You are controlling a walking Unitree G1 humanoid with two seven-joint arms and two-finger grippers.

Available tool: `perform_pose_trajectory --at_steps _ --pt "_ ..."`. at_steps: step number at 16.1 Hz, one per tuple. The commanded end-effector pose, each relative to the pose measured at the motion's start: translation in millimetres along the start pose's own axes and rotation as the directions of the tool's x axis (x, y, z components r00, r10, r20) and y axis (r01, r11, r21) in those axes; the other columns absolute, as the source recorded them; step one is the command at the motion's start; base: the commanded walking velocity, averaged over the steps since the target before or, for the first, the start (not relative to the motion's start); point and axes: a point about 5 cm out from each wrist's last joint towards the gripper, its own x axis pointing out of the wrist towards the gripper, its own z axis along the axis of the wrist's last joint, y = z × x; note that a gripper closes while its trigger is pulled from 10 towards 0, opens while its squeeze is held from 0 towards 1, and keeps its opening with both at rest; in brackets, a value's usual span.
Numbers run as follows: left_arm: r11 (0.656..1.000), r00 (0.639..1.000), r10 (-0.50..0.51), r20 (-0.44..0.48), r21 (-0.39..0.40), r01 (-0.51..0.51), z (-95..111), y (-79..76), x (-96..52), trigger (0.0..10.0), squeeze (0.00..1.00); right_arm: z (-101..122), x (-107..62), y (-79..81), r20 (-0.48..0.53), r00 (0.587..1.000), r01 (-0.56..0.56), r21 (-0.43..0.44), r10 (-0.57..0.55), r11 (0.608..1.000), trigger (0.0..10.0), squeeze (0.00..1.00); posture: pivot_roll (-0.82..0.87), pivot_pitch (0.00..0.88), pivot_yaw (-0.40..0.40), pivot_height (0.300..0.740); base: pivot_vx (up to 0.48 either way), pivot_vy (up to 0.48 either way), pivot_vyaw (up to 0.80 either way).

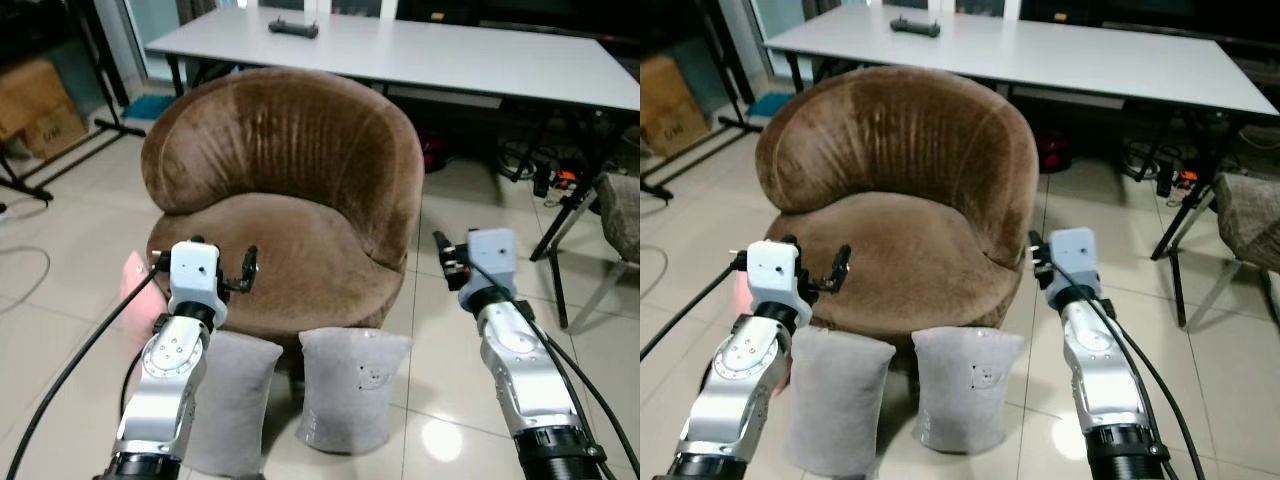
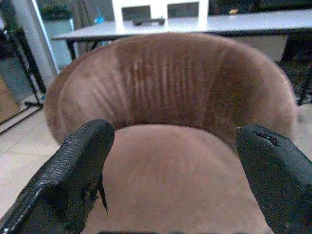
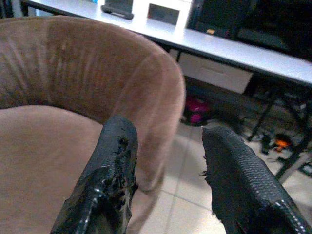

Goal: Move the pillow to the sofa from floor

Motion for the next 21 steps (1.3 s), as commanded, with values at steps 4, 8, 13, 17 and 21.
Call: perform_pose_trajectory --at_steps 4,8,13,17,21 --pt "1.000 1.000 0.001 -0.004 0.005 -0.001 0 1.1 0.8 10.0 0.00 4 -0.1 3.0 0.020 1.000 -0.007 0.003 0.007 1.000 10.0 0.00 0.03 0.000 -0.008 0.740 0.240 0.000 0.00" --pt "1.000 1.000 -0.006 -0.002 0.002 0.006 0 -0.5 1.5 10.0 0.00 -1 -3.2 -0.3 -0.006 1.000 -0.005 0.079 0.005 0.997 10.0 0.00 0.02 0.000 -0.004 0.740 0.265 0.000 -0.20" --pt "1.000 1.000 -0.014 0.000 -0.004 0.014 0 -2.9 2.7 10.0 0.00 -1 -3.6 -7.9 -0.009 0.999 0.039 0.069 -0.038 0.997 10.0 0.00 0.02 0.000 -0.005 0.740 0.295 0.000 -0.78" --pt "1.000 1.000 -0.019 0.019 0.016 0.018 2 -5.5 2.6 10.0 0.00 3 -1.8 -0.8 0.004 1.000 -0.012 -0.044 0.012 0.999 10.0 0.00 0.01 0.000 -0.007 0.740 0.147 0.000 0.00" --pt "0.998 1.000 -0.008 0.023 0.070 0.006 2 -5.4 2.3 10.0 0.00 4 -0.1 6.5 0.002 0.998 -0.064 -0.089 0.065 0.994 10.0 0.00 0.02 0.000 -0.012 0.740 0.000 -0.120 0.57"
